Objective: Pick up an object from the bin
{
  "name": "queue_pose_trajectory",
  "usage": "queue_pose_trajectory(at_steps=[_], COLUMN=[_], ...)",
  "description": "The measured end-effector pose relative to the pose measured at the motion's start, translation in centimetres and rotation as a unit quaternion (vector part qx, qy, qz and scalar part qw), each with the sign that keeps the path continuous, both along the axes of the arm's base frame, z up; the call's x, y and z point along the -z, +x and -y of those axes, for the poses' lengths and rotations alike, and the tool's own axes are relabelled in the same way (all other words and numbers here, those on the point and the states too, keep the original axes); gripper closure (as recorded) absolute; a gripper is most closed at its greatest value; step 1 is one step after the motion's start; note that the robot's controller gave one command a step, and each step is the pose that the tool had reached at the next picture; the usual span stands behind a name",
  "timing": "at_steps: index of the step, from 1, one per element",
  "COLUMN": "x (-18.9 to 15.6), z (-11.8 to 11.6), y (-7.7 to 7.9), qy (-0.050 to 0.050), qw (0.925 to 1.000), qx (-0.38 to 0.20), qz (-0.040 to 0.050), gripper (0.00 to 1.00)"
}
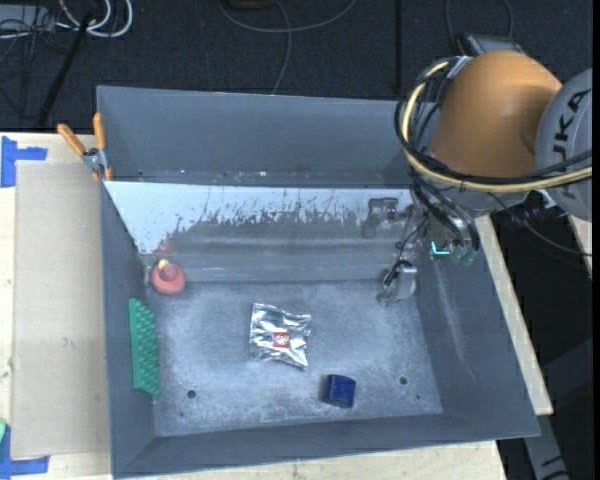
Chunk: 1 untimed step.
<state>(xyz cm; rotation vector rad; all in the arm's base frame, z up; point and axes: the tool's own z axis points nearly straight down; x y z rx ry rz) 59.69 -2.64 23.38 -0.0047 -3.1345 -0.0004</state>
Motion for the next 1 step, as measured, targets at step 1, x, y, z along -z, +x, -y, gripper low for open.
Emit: queue_pose_trajectory(at_steps=[1], x=[12.89], z=[-5.67], y=[-0.9], qy=[0.001], qw=[0.9995], qx=[-0.032], qz=[-0.0008], gripper=[0.0])
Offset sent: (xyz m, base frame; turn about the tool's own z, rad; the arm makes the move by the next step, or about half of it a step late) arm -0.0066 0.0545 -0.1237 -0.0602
